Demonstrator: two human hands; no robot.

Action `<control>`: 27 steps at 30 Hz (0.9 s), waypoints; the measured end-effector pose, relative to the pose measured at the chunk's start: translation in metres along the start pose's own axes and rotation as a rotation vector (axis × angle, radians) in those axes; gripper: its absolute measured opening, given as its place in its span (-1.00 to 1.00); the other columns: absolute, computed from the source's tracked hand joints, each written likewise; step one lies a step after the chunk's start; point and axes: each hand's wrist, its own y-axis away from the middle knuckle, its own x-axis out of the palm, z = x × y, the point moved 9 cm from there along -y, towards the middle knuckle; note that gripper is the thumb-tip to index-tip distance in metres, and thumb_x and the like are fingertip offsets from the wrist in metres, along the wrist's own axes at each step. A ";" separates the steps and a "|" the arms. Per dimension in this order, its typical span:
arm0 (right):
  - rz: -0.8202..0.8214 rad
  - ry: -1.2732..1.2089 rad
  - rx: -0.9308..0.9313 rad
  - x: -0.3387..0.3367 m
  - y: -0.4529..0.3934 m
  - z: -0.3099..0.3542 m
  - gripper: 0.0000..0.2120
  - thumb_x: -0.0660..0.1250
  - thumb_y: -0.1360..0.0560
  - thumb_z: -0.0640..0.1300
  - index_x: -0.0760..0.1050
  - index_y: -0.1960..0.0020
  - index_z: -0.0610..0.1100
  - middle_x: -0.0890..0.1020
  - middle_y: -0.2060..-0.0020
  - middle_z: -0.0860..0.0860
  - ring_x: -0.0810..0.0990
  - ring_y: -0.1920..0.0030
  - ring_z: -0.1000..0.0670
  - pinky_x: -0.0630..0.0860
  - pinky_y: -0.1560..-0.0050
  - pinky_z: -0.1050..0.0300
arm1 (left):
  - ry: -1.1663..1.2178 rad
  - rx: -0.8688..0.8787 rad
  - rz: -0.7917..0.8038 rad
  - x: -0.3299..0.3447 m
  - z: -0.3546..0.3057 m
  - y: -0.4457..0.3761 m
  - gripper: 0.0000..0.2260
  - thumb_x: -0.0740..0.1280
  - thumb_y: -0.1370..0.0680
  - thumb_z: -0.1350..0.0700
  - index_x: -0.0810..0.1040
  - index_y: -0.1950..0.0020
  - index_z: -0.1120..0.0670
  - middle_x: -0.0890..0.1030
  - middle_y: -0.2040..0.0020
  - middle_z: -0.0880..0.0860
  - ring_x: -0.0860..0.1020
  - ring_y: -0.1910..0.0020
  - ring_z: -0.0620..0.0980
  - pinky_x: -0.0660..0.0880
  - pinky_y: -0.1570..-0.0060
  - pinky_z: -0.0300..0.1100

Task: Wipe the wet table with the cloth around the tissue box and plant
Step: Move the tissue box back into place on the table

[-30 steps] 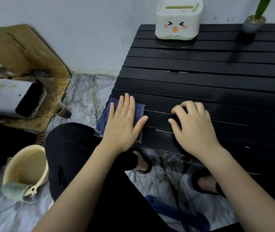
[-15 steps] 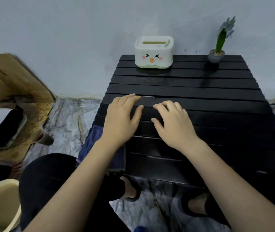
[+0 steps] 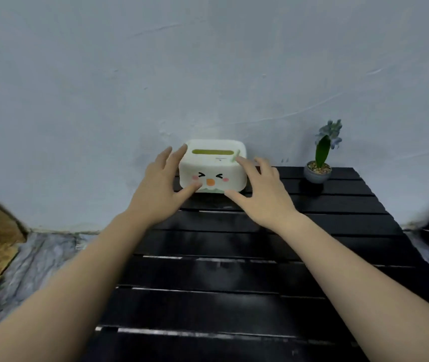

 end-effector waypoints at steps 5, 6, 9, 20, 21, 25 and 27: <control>0.033 -0.394 0.072 0.024 -0.042 -0.018 -0.12 0.49 -0.36 0.16 0.05 -0.52 0.21 0.15 -0.50 0.05 0.22 -0.47 0.01 0.27 -0.41 0.08 | 0.225 -0.061 0.082 0.034 0.035 -0.034 -0.03 0.50 -0.35 -0.30 -0.09 -0.56 -0.34 0.11 -0.61 0.00 0.07 -0.60 -0.02 0.21 -0.50 0.01; 0.028 -0.431 0.069 0.027 -0.048 -0.019 -0.10 0.52 -0.36 0.10 0.06 -0.53 0.18 0.19 -0.48 0.07 0.27 -0.41 0.07 0.27 -0.34 0.16 | 0.263 -0.067 0.084 0.040 0.040 -0.037 -0.02 0.52 -0.33 -0.30 -0.07 -0.55 -0.37 0.17 -0.58 -0.05 0.17 -0.57 0.01 0.29 -0.47 0.07; -0.039 -0.466 0.056 0.033 -0.057 -0.024 -0.12 0.53 -0.39 -0.08 0.08 -0.53 0.12 0.28 -0.43 0.08 0.32 -0.33 0.12 0.29 -0.26 0.23 | 0.415 -0.086 0.085 0.054 0.049 -0.039 -0.08 0.58 -0.37 -0.03 0.07 -0.55 -0.33 0.36 -0.40 -0.26 0.48 -0.34 -0.10 0.50 -0.31 -0.01; -0.165 -0.624 0.095 0.030 -0.032 -0.033 -0.23 0.57 -0.33 -0.10 0.28 -0.41 0.16 0.49 -0.28 0.13 0.50 -0.27 0.09 0.53 -0.26 0.02 | 0.487 -0.121 -0.021 0.039 0.035 -0.013 -0.19 0.55 -0.41 0.23 0.26 -0.47 -0.31 0.55 -0.20 -0.22 0.64 -0.07 -0.22 0.61 -0.09 -0.22; -0.171 -0.646 0.087 0.025 -0.022 -0.030 -0.23 0.58 -0.33 -0.10 0.29 -0.42 0.16 0.49 -0.28 0.14 0.50 -0.27 0.10 0.54 -0.26 0.02 | 0.501 -0.116 -0.018 0.034 0.031 -0.006 -0.20 0.54 -0.41 0.24 0.26 -0.47 -0.31 0.57 -0.20 -0.20 0.64 -0.09 -0.22 0.61 -0.11 -0.19; -0.195 -0.676 0.056 0.005 0.020 -0.014 -0.25 0.58 -0.34 -0.12 0.32 -0.42 0.14 0.52 -0.27 0.16 0.52 -0.26 0.14 0.56 -0.22 0.07 | 0.528 -0.096 -0.021 0.015 0.013 0.030 -0.20 0.54 -0.42 0.27 0.28 -0.47 -0.28 0.59 -0.17 -0.26 0.64 -0.09 -0.24 0.58 -0.10 -0.26; -0.206 -0.682 0.048 -0.005 0.044 -0.006 -0.25 0.58 -0.34 -0.15 0.32 -0.43 0.11 0.51 -0.28 0.15 0.52 -0.26 0.17 0.57 -0.21 0.11 | 0.522 -0.087 -0.026 0.007 0.003 0.051 -0.20 0.54 -0.42 0.29 0.29 -0.48 -0.25 0.58 -0.13 -0.32 0.64 -0.07 -0.26 0.57 -0.08 -0.32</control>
